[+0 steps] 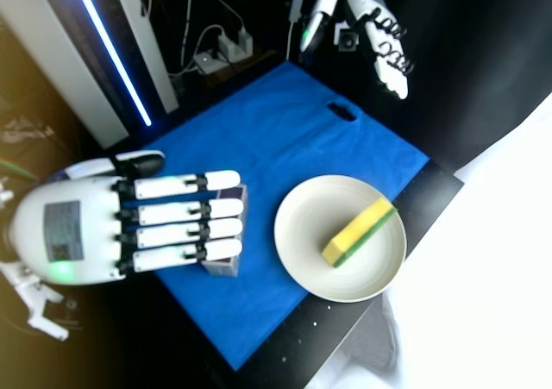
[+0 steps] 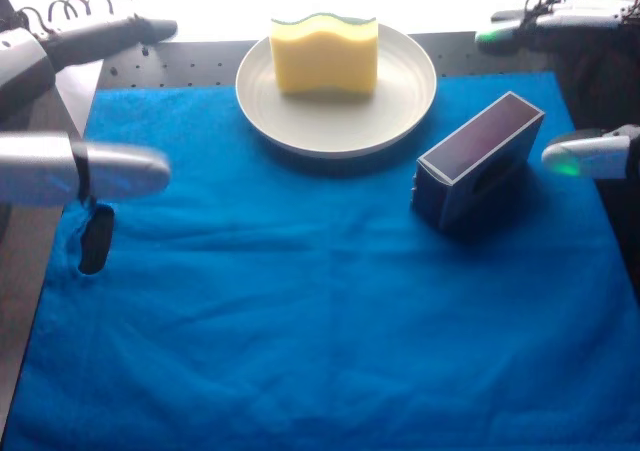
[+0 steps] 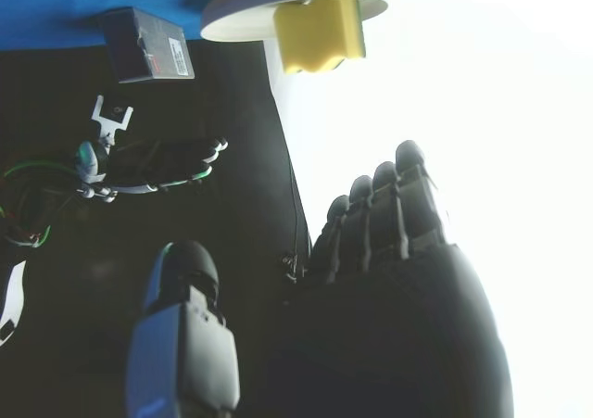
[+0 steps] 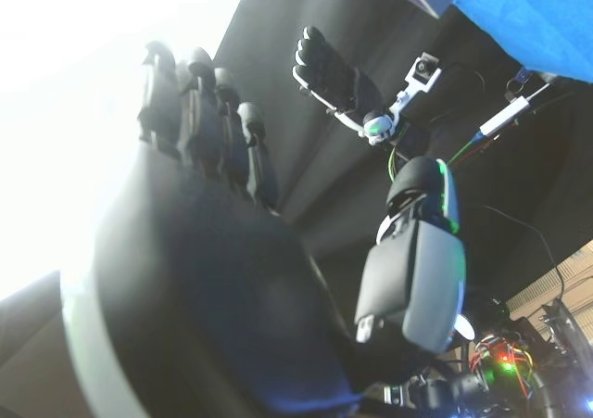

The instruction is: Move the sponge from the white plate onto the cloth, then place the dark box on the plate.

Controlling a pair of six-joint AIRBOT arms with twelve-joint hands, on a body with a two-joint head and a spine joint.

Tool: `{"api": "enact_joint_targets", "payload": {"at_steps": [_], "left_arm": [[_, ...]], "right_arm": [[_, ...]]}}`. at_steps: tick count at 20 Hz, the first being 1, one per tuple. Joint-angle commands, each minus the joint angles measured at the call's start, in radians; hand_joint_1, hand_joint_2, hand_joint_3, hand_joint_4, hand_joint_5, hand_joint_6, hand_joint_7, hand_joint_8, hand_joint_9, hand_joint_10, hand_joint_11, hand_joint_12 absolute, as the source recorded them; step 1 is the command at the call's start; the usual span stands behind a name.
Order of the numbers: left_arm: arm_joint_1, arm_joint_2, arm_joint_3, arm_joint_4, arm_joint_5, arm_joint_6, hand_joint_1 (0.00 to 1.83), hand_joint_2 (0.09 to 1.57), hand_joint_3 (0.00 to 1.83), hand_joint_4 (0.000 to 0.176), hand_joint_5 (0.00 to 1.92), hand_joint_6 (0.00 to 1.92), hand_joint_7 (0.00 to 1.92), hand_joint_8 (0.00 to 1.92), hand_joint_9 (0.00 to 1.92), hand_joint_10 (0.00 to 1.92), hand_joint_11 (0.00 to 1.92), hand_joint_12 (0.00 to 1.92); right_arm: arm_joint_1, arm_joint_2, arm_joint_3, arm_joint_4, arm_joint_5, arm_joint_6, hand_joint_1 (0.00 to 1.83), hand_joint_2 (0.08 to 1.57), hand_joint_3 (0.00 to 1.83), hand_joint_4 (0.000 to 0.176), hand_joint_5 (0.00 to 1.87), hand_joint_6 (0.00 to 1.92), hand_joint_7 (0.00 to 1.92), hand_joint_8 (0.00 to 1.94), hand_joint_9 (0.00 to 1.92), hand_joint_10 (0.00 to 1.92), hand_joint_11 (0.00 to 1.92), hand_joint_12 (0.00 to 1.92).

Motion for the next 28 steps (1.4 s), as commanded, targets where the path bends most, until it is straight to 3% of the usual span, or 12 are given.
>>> {"api": "enact_joint_targets", "payload": {"at_steps": [1,5,7,9,10,12,13,15,19,21,23,28], "left_arm": [[-0.012,0.001,0.006,-0.025,-0.111,-0.007,0.74,1.01,0.01,0.091,0.34,0.01,0.24,0.00,0.17,0.02,0.00,0.59],[-0.033,-0.007,0.019,-0.002,-0.073,-0.007,0.77,0.99,0.00,0.097,0.37,0.00,0.25,0.00,0.18,0.00,0.00,0.58],[-0.097,-0.034,0.056,0.029,-0.017,-0.007,0.84,1.02,0.01,0.056,0.36,0.00,0.24,0.00,0.20,0.01,0.00,0.62],[-0.175,-0.080,0.109,0.066,0.062,-0.007,0.84,1.04,0.00,0.068,0.36,0.00,0.22,0.00,0.18,0.01,0.00,0.55],[-0.231,-0.116,0.148,0.095,0.116,-0.008,0.77,1.00,0.00,0.022,0.38,0.00,0.27,0.01,0.20,0.01,0.00,0.60],[-0.321,-0.171,0.208,0.151,0.217,-0.008,0.80,1.02,0.00,0.023,0.37,0.00,0.26,0.00,0.17,0.00,0.00,0.46],[-0.388,-0.210,0.251,0.188,0.284,-0.008,0.79,1.01,0.00,0.055,0.39,0.00,0.27,0.00,0.15,0.00,0.00,0.35],[-0.437,-0.251,0.298,0.215,0.349,-0.008,0.78,1.00,0.00,0.095,0.41,0.00,0.29,0.00,0.20,0.00,0.00,0.53],[-0.548,-0.373,0.434,0.280,0.490,-0.008,0.77,0.99,0.00,0.105,0.42,0.00,0.36,0.01,0.34,0.01,0.00,0.86],[-0.577,-0.437,0.503,0.291,0.533,-0.008,0.72,0.98,0.00,0.160,0.37,0.01,0.37,0.00,0.34,0.01,0.00,0.64],[-0.597,-0.491,0.561,0.302,0.578,-0.007,0.78,1.00,0.00,0.094,0.40,0.00,0.38,0.00,0.41,0.00,0.00,0.86],[-0.616,-0.591,0.648,0.334,0.638,-0.007,0.89,1.04,0.00,0.074,0.51,0.00,0.53,0.00,0.60,0.02,0.11,1.02]], "right_arm": [[0.016,-0.005,0.000,0.052,0.099,0.007,0.69,1.05,0.01,0.111,0.42,0.01,0.28,0.00,0.22,0.01,0.00,0.48],[0.016,-0.005,0.000,0.046,0.097,0.007,0.74,1.04,0.00,0.110,0.43,0.00,0.30,0.00,0.24,0.00,0.00,0.62],[0.016,-0.005,0.002,0.045,0.097,0.007,0.73,1.03,0.00,0.115,0.44,0.00,0.30,0.00,0.25,0.01,0.00,0.58],[0.016,-0.007,0.004,0.041,0.097,0.007,0.71,1.03,0.00,0.113,0.42,0.00,0.29,0.00,0.27,0.00,0.00,0.66],[0.016,-0.009,0.005,0.036,0.097,0.007,0.72,1.02,0.00,0.133,0.41,0.00,0.27,0.00,0.27,0.00,0.01,0.69],[0.016,-0.009,0.007,0.030,0.097,0.007,0.74,1.02,0.00,0.146,0.40,0.00,0.26,0.00,0.26,0.00,0.00,0.69],[0.016,-0.009,0.009,0.028,0.097,0.007,0.76,1.02,0.00,0.120,0.39,0.00,0.26,0.00,0.27,0.00,0.00,0.74],[0.016,-0.011,0.012,0.025,0.097,0.007,0.74,1.03,0.00,0.120,0.37,0.00,0.25,0.00,0.25,0.00,0.00,0.69],[0.016,-0.023,0.030,0.011,0.086,0.007,0.84,1.02,0.00,0.096,0.41,0.01,0.25,0.00,0.24,0.00,0.00,0.59],[0.016,-0.028,0.037,0.000,0.082,0.010,0.71,1.04,0.00,0.106,0.43,0.00,0.25,0.00,0.22,0.00,0.02,0.54],[0.016,-0.032,0.043,-0.004,0.080,0.012,0.89,1.01,0.00,0.107,0.38,0.00,0.25,0.00,0.18,0.00,0.00,0.54],[0.016,-0.034,0.045,-0.009,0.080,0.013,0.86,1.02,0.00,0.114,0.35,0.00,0.23,0.00,0.16,0.00,0.00,0.42]]}}
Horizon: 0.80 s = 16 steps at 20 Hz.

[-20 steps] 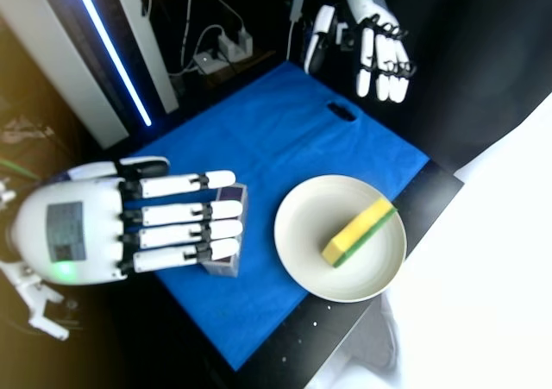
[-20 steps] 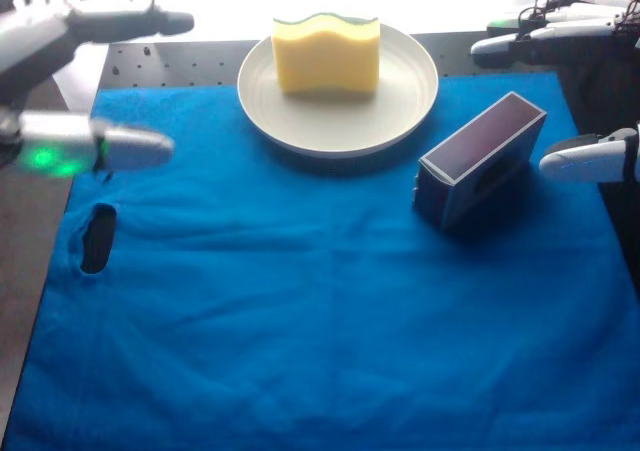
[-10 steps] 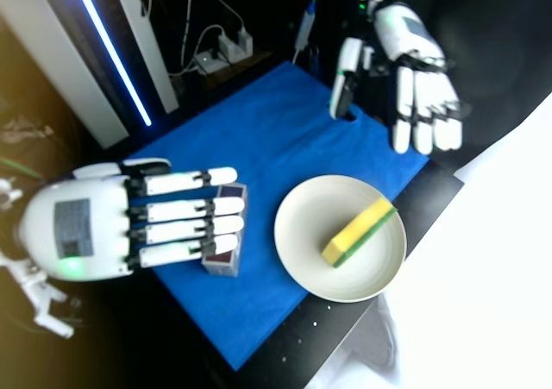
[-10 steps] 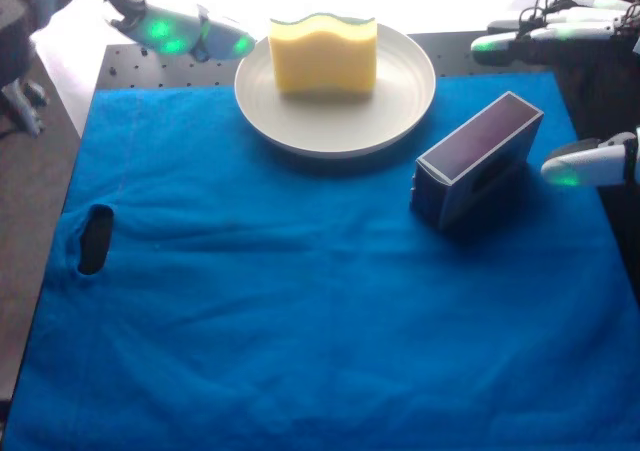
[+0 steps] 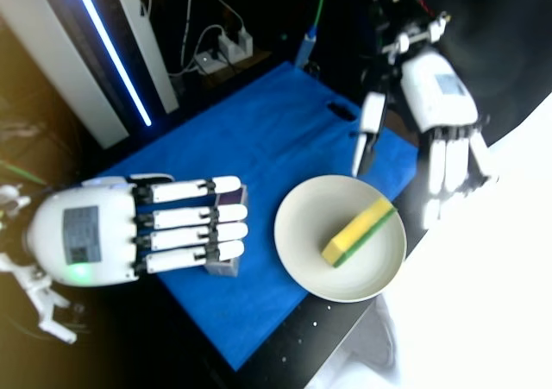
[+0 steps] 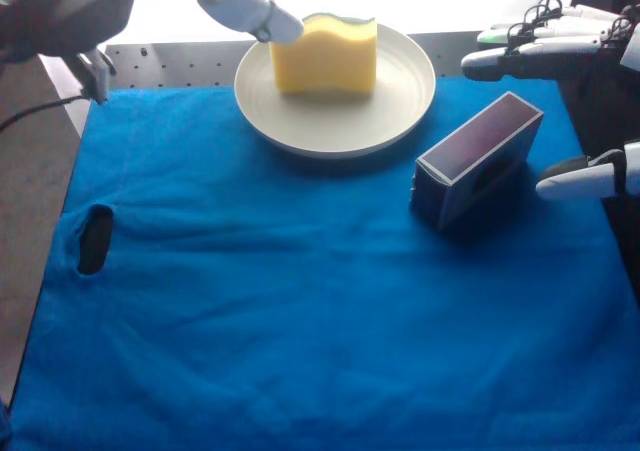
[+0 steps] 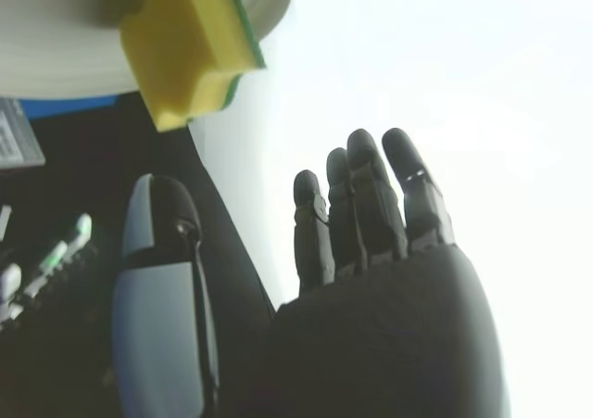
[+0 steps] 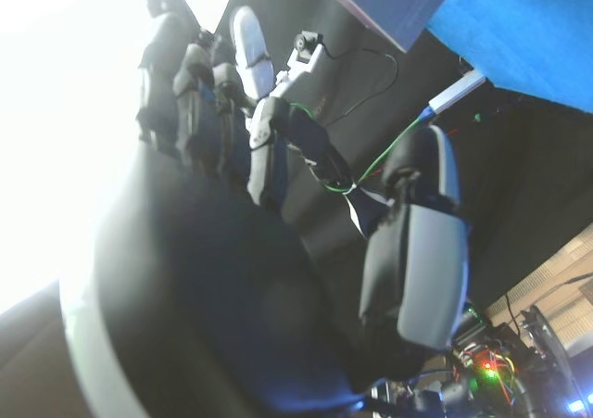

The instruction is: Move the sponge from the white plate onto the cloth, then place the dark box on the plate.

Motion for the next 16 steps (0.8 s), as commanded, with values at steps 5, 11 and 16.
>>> {"api": "enact_joint_targets", "payload": {"at_steps": [5,11,16], "left_arm": [[0.012,-0.052,0.061,-0.018,-0.062,-0.005,0.96,1.09,0.00,0.050,0.52,0.00,0.53,0.00,0.55,0.00,0.09,1.01],[0.030,-0.106,0.118,-0.019,-0.020,-0.005,0.88,1.10,0.00,0.046,0.54,0.00,0.54,0.00,0.67,0.01,0.16,0.95],[0.034,-0.126,0.133,-0.021,-0.018,-0.023,0.95,1.11,0.00,0.034,0.70,0.01,0.79,0.02,0.75,0.01,0.09,1.14]], "right_arm": [[0.014,-0.001,0.005,0.056,0.101,0.010,0.85,0.98,0.00,0.108,0.37,0.01,0.26,0.01,0.19,0.02,0.06,0.36],[0.025,-0.005,0.007,0.043,0.101,0.010,0.77,0.94,0.00,0.132,0.23,0.00,0.14,0.00,0.06,0.00,0.00,0.18],[0.034,-0.010,0.007,0.038,0.101,0.010,0.92,0.94,0.00,0.120,0.20,0.00,0.07,0.00,0.01,0.00,0.02,0.05]]}}
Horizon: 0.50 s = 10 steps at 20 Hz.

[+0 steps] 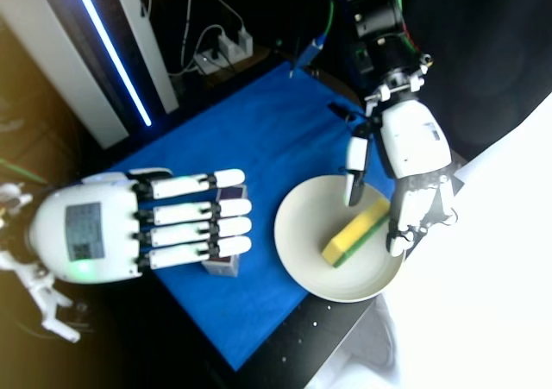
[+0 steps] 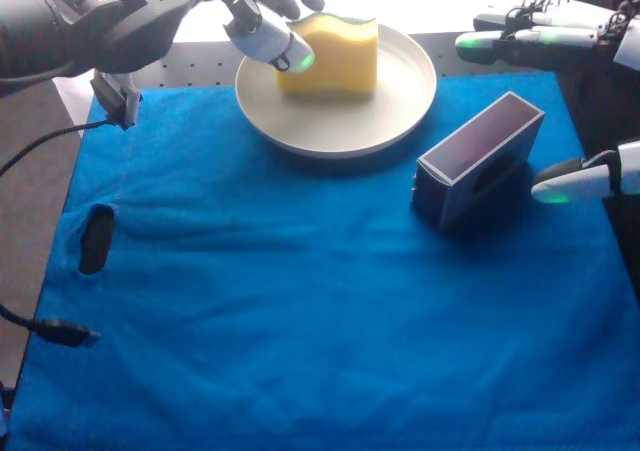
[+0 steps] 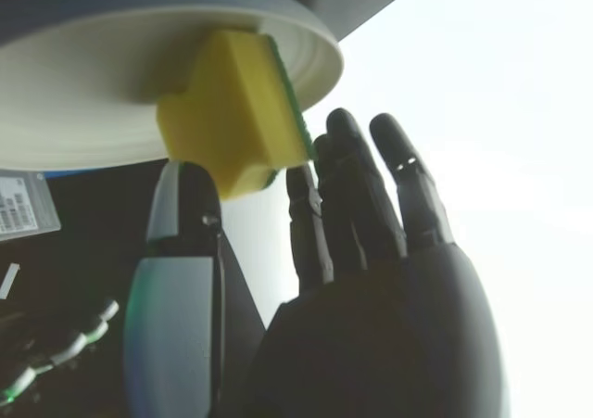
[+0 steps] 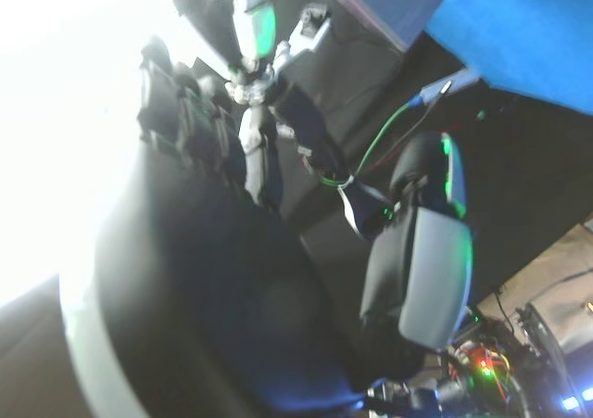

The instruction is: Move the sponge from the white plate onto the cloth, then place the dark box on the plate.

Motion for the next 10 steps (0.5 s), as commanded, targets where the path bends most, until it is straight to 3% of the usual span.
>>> {"api": "enact_joint_targets", "payload": {"at_steps": [1,2,3,4,5,6,7,8,9,10], "left_arm": [[-0.002,-0.007,0.005,-0.008,-0.103,-0.007,1.16,1.14,0.00,0.000,0.82,0.84,0.95,0.88,0.80,0.02,0.12,1.01],[-0.002,-0.008,0.005,-0.008,-0.108,-0.010,1.18,1.16,0.00,0.019,0.89,1.01,0.87,1.16,0.80,0.02,0.06,1.10],[-0.003,-0.007,0.004,-0.009,-0.111,-0.012,1.19,1.16,0.00,0.014,0.96,0.98,0.84,1.23,0.82,0.02,0.03,1.17],[-0.003,-0.005,0.002,-0.009,-0.114,-0.012,1.20,1.14,0.00,0.015,1.00,0.97,0.87,1.15,0.84,0.03,0.04,1.25],[-0.003,0.004,-0.006,-0.009,-0.123,-0.015,1.20,1.14,0.00,0.035,0.97,0.97,0.90,1.13,0.87,0.06,0.01,1.45],[-0.003,0.013,-0.018,-0.009,-0.136,-0.019,1.20,1.14,0.00,0.035,0.97,0.97,0.90,1.13,0.87,0.06,0.01,1.45],[-0.003,0.027,-0.032,-0.009,-0.153,-0.027,1.21,1.12,0.01,0.017,1.00,0.88,0.92,1.15,0.86,0.28,0.06,1.50],[-0.003,0.044,-0.051,-0.009,-0.178,-0.037,1.25,1.11,0.00,0.000,1.13,0.53,0.89,1.30,0.65,0.99,0.18,1.64],[-0.003,0.069,-0.078,-0.008,-0.208,-0.039,1.25,1.11,0.00,0.000,1.13,0.53,0.89,1.30,0.65,0.99,0.18,1.64],[-0.003,0.093,-0.108,-0.006,-0.232,-0.039,1.26,1.12,0.00,0.000,1.13,0.51,0.87,1.35,0.54,1.26,0.15,1.76]], "right_arm": [[0.017,-0.004,0.005,0.060,0.102,0.007,0.91,0.94,0.00,0.113,0.20,0.00,0.07,0.00,0.04,0.01,0.03,0.05],[0.017,-0.005,0.005,0.060,0.102,0.007,0.89,0.95,0.00,0.121,0.20,0.00,0.07,0.00,0.04,0.01,0.04,0.05],[0.017,-0.005,0.005,0.060,0.102,0.007,0.90,0.94,0.00,0.124,0.21,0.00,0.07,0.00,0.03,0.00,0.03,0.05],[0.017,-0.006,0.004,0.059,0.102,0.007,0.91,0.95,0.00,0.122,0.21,0.00,0.07,0.00,0.03,0.00,0.04,0.05],[0.017,-0.006,0.004,0.059,0.102,0.007,0.93,0.95,0.00,0.130,0.22,0.01,0.07,0.00,0.02,0.00,0.03,0.04],[0.017,-0.006,0.003,0.060,0.102,0.007,0.93,0.95,0.00,0.130,0.22,0.01,0.07,0.00,0.02,0.00,0.03,0.04],[0.017,-0.006,0.002,0.060,0.102,0.008,0.92,0.95,0.00,0.118,0.23,0.01,0.09,0.01,0.04,0.01,0.04,0.05],[0.017,-0.006,0.001,0.060,0.102,0.013,0.90,0.96,0.01,0.123,0.23,0.00,0.09,0.00,0.03,0.00,0.04,0.04],[0.017,-0.006,0.000,0.060,0.102,0.018,0.90,0.96,0.01,0.123,0.23,0.00,0.09,0.00,0.03,0.00,0.04,0.04],[0.017,-0.006,-0.002,0.060,0.102,0.023,0.89,0.96,0.01,0.116,0.23,0.00,0.09,0.00,0.04,0.00,0.05,0.04]]}}
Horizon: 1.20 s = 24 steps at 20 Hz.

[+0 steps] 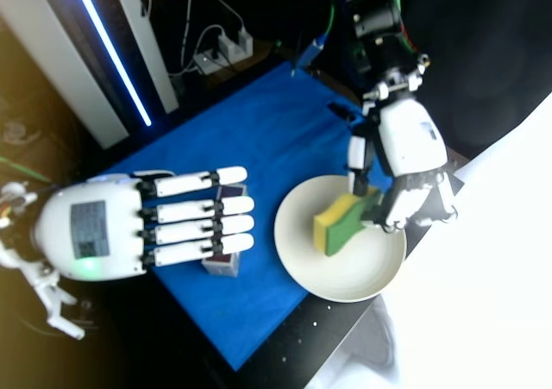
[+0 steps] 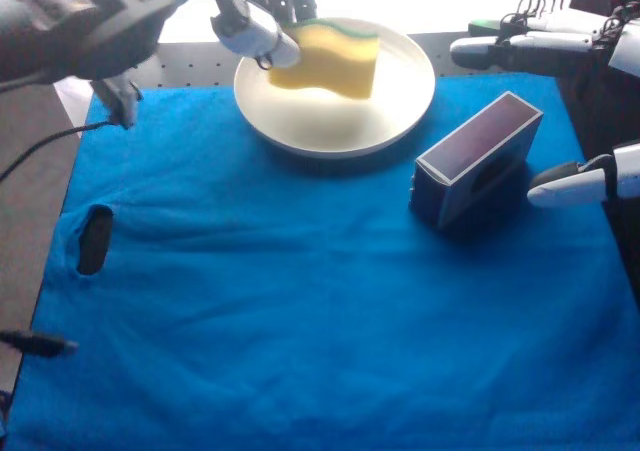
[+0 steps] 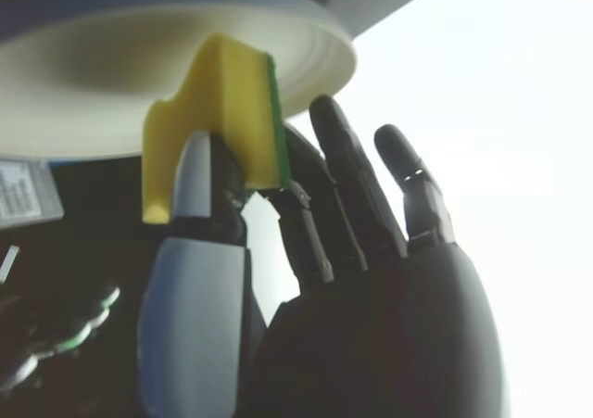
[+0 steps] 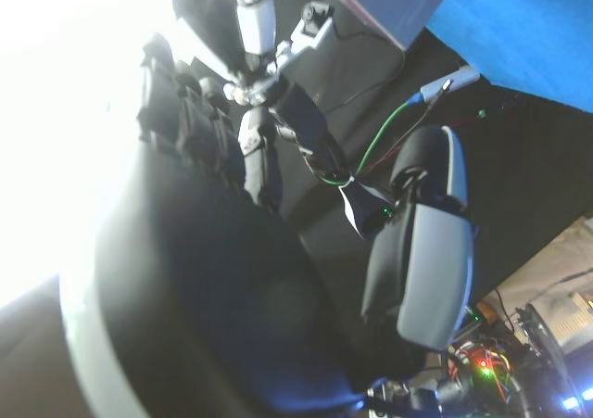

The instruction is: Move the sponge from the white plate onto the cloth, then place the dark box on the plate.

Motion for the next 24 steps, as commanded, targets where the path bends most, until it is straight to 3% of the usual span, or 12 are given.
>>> {"api": "enact_joint_targets", "payload": {"at_steps": [1,2,4,5,6,10,12,18,19,20,21,24], "left_arm": [[-0.007,0.023,-0.018,-0.003,-0.155,-0.006,1.26,1.11,0.00,0.000,1.15,0.49,0.89,1.33,0.53,1.32,0.10,1.79],[-0.002,0.082,-0.085,0.007,-0.206,-0.006,1.25,1.10,0.00,0.000,1.14,0.56,0.95,1.20,0.76,1.02,0.40,1.49],[0.023,0.170,-0.176,0.007,-0.285,-0.006,1.24,1.10,0.00,0.000,1.13,0.60,0.92,1.21,0.78,0.94,0.40,1.47],[0.040,0.216,-0.229,0.007,-0.330,-0.006,1.24,1.11,0.00,0.000,1.11,0.60,0.94,1.22,0.70,0.95,0.08,1.73],[0.065,0.280,-0.292,0.006,-0.384,-0.007,1.24,1.12,0.00,0.000,1.07,0.70,0.89,1.28,0.72,1.01,0.35,1.63],[0.144,0.464,-0.492,0.059,-0.502,-0.008,1.25,1.11,0.00,0.000,1.06,0.68,0.98,1.19,0.85,1.07,0.70,1.53],[0.217,0.556,-0.594,0.084,-0.529,-0.010,1.24,1.12,0.00,0.000,1.04,0.74,0.94,1.24,0.85,1.01,0.65,1.38],[0.331,0.565,-0.639,0.153,-0.481,-0.108,1.28,1.07,0.00,0.000,1.25,0.29,1.00,1.19,0.93,1.08,0.86,1.42],[0.334,0.549,-0.632,0.175,-0.451,-0.121,1.24,1.15,0.01,0.000,0.95,0.80,0.88,1.36,0.73,1.21,0.65,1.57],[0.341,0.538,-0.627,0.179,-0.429,-0.121,1.24,1.15,0.01,0.000,0.95,0.80,0.88,1.36,0.73,1.21,0.65,1.57],[0.360,0.528,-0.617,0.167,-0.412,-0.123,1.06,1.00,0.00,0.000,0.67,0.11,0.74,0.40,0.57,0.93,0.38,1.52],[0.377,0.527,-0.611,0.150,-0.399,-0.123,0.97,0.91,0.00,0.000,0.41,0.00,0.64,0.05,0.51,0.55,0.14,1.49]], "right_arm": [[0.017,-0.001,-0.002,0.061,0.101,0.014,0.87,0.97,0.01,0.114,0.24,0.01,0.09,0.00,0.04,0.00,0.05,0.04],[0.017,0.001,-0.009,0.065,0.101,0.019,0.89,0.97,0.00,0.107,0.24,0.01,0.10,0.01,0.04,0.00,0.04,0.04],[0.017,0.003,-0.023,0.070,0.101,0.019,0.89,0.97,0.00,0.107,0.24,0.01,0.10,0.01,0.04,0.00,0.04,0.04],[0.017,0.003,-0.029,0.070,0.101,0.019,0.88,0.97,0.00,0.110,0.24,0.00,0.11,0.01,0.05,0.01,0.04,0.04],[0.016,0.004,-0.035,0.071,0.101,0.019,0.88,0.96,0.00,0.118,0.25,0.01,0.11,0.01,0.05,0.01,0.05,0.04],[0.015,0.020,-0.053,0.071,0.101,0.019,0.90,0.97,0.00,0.127,0.28,0.01,0.12,0.01,0.03,0.00,0.02,0.03],[0.014,0.030,-0.062,0.071,0.101,0.019,0.86,0.99,0.01,0.152,0.27,0.01,0.10,0.00,0.00,0.00,0.00,0.00],[0.015,0.034,-0.059,0.080,0.101,0.019,0.71,0.97,0.00,0.158,0.30,0.00,0.15,0.00,0.09,0.01,0.10,0.04],[0.015,0.034,-0.056,0.080,0.101,0.019,0.58,0.97,0.00,0.156,0.28,0.00,0.16,0.00,0.12,0.01,0.13,0.05],[0.015,0.034,-0.052,0.080,0.101,0.019,0.58,0.97,0.00,0.156,0.28,0.00,0.16,0.00,0.12,0.01,0.13,0.05],[0.015,0.034,-0.044,0.080,0.101,0.019,0.55,0.97,0.00,0.158,0.27,0.00,0.15,0.00,0.11,0.01,0.12,0.05],[0.015,0.034,-0.033,0.082,0.101,0.019,0.55,0.96,0.00,0.175,0.25,0.00,0.14,0.00,0.10,0.00,0.09,0.04]]}}
